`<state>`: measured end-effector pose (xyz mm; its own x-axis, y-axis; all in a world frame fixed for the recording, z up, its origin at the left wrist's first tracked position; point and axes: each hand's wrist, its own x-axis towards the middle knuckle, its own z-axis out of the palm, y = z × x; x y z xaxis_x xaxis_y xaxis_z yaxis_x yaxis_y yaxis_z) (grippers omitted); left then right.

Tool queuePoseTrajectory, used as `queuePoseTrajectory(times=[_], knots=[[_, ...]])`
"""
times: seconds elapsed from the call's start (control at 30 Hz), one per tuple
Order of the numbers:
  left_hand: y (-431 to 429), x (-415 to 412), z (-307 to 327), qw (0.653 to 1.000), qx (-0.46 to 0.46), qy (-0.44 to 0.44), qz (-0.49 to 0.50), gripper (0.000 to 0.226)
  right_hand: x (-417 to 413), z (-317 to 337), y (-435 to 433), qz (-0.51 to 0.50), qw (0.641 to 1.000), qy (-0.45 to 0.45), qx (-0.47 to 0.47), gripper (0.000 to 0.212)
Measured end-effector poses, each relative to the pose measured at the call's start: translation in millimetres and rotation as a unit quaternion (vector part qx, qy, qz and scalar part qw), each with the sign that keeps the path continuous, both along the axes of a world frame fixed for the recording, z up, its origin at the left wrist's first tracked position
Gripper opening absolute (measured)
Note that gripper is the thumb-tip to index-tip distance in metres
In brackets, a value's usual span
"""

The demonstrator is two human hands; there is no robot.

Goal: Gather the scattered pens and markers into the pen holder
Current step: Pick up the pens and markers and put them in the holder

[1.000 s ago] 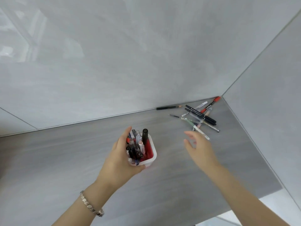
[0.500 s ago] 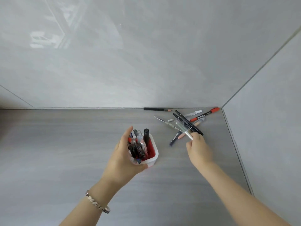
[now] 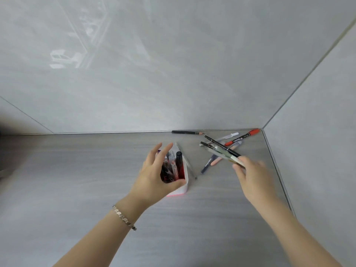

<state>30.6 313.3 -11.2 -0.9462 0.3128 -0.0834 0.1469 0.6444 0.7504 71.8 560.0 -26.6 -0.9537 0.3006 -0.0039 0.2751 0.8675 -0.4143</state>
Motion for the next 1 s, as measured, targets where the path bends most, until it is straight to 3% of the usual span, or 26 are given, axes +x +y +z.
queuePoseTrajectory(times=[0.07, 0.13, 0.2, 0.3, 0.4, 0.6, 0.67, 0.73, 0.9, 1.0], knots=[[1.0, -3.3, -3.0, 1.0, 0.008, 0.025, 0.016, 0.066, 14.6, 21.6, -3.7, 0.024, 1.0, -0.015, -0.002, 0.014], [1.4, -6.4, -6.1, 0.999, 0.024, 0.038, 0.022, 0.042, 28.1, 39.4, -8.6, 0.07, 0.992, -0.082, -0.061, 0.016], [1.5, -7.1, -7.9, 0.998, 0.033, 0.04, 0.019, 0.031, 38.1, 54.7, -14.8, 0.092, 0.969, -0.156, -0.166, 0.013], [1.9, -7.6, -9.8, 0.997, 0.057, 0.041, 0.024, 0.024, 40.9, 67.7, -28.0, 0.115, 0.953, -0.178, -0.214, 0.013], [1.3, -7.5, -11.8, 0.996, 0.078, 0.042, 0.024, 0.023, 27.6, 73.3, -49.2, 0.131, 0.949, -0.218, -0.187, 0.019], [-7.2, -7.2, -13.9, 0.994, 0.103, 0.004, -0.02, 0.026, -17.7, 75.8, -90.3, 0.153, 0.935, -0.318, -0.017, 0.02], [-9.7, -7.6, -14.3, 0.994, 0.109, -0.003, -0.032, 0.027, -29.5, 83.5, -95.8, 0.135, 0.947, -0.292, -0.012, 0.027], [-11.0, -8.0, -15.1, 0.993, 0.113, -0.009, -0.039, 0.027, -36.7, 86.4, -101.4, 0.125, 0.96, -0.242, -0.068, 0.031], [-14.6, -6.0, -16.4, 0.989, 0.132, -0.036, -0.059, 0.035, -33.7, 61.8, -113.1, 0.084, 0.97, -0.058, -0.222, 0.014], [-17.3, -5.9, -16.6, 0.986, 0.142, -0.044, -0.079, 0.05, -27.2, 37.2, -110.7, 0.048, 0.976, 0.064, -0.201, 0.007]])
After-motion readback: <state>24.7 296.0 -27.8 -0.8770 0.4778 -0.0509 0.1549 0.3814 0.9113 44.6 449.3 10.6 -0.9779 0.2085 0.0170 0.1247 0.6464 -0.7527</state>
